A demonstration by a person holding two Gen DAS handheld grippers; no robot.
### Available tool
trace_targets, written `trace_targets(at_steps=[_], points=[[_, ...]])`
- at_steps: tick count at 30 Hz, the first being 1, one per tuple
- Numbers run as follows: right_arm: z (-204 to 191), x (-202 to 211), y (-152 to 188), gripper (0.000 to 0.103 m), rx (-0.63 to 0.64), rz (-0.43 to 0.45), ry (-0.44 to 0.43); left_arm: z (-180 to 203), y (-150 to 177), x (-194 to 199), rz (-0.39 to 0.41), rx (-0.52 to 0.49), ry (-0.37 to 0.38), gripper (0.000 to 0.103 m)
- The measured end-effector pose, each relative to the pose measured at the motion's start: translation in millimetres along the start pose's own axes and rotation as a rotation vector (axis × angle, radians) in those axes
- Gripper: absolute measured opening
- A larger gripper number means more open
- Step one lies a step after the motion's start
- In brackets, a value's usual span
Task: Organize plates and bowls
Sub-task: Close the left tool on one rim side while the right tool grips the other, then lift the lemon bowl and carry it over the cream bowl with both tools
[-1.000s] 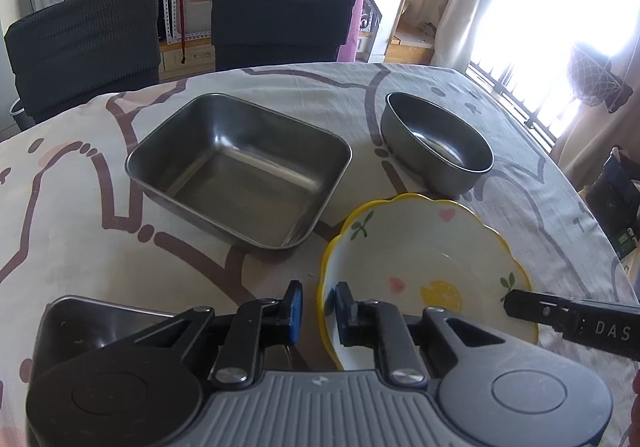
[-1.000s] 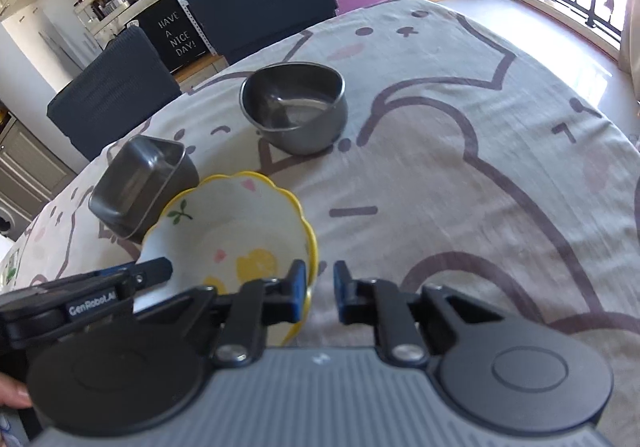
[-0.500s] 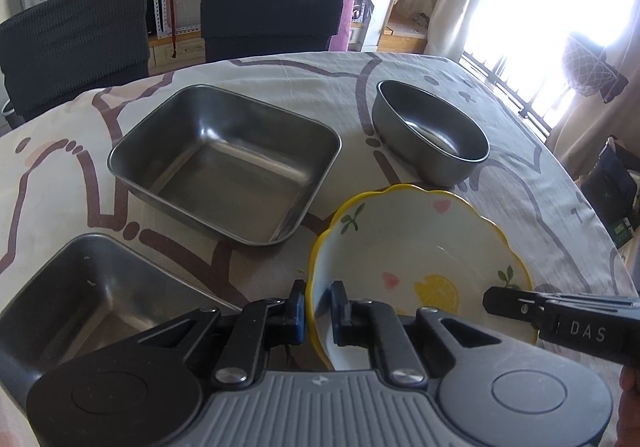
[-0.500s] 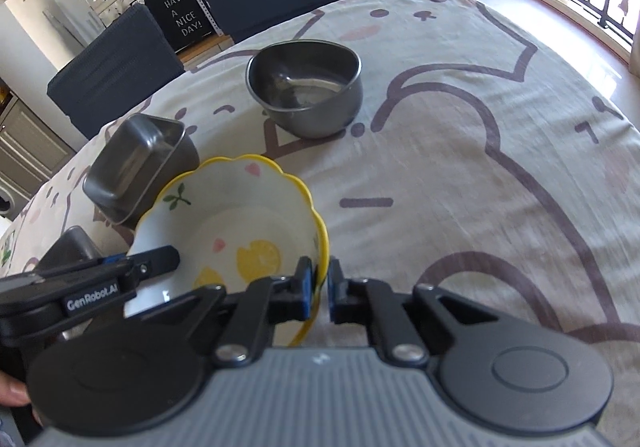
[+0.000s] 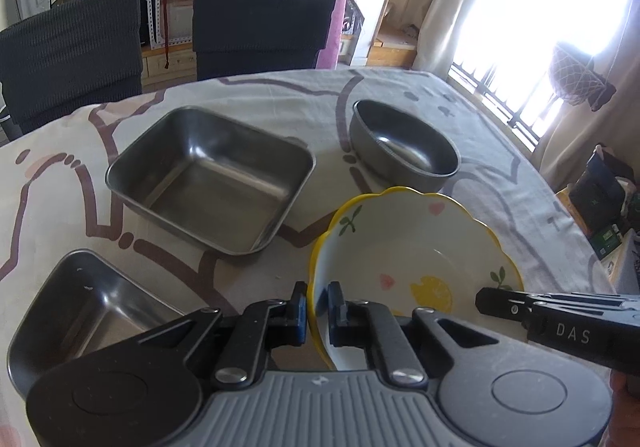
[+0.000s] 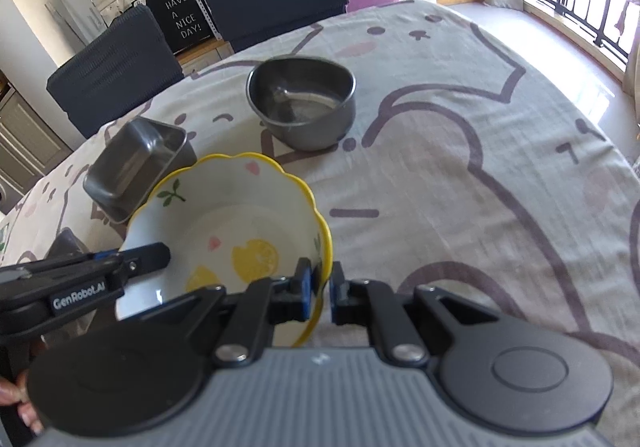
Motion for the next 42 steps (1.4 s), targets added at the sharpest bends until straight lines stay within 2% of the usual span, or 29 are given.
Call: trace_targets(at_steps=[12, 22, 29, 42], points=[[1, 53, 4, 0.01, 0.029, 0.066, -0.023, 16, 2, 53, 0.055, 0.009, 0.019, 0.008], [-21, 101, 17, 0.01, 0.055, 0.123, -0.083, 7, 16, 120, 0.109, 0.047, -0.019, 0.007], [-47, 129, 32, 0.01, 0.097, 0.161, -0.133, -7, 37, 166, 0.152, 0.084, -0.05, 0.007], [-101, 154, 79, 0.01, 0.19, 0.138, -0.216, -43, 88, 226, 0.184, 0.125, -0.117, 0.008]])
Point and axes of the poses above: each gripper's, at about its wrist camera, not at the fingertips, and x roughly against the way its jaws point, z to its right, y to its underside, the point moved 7 cm from there along -x, roughly the way its jaws point, and after that the axes turned 2 degrees about -y, right-handed, at the moved point
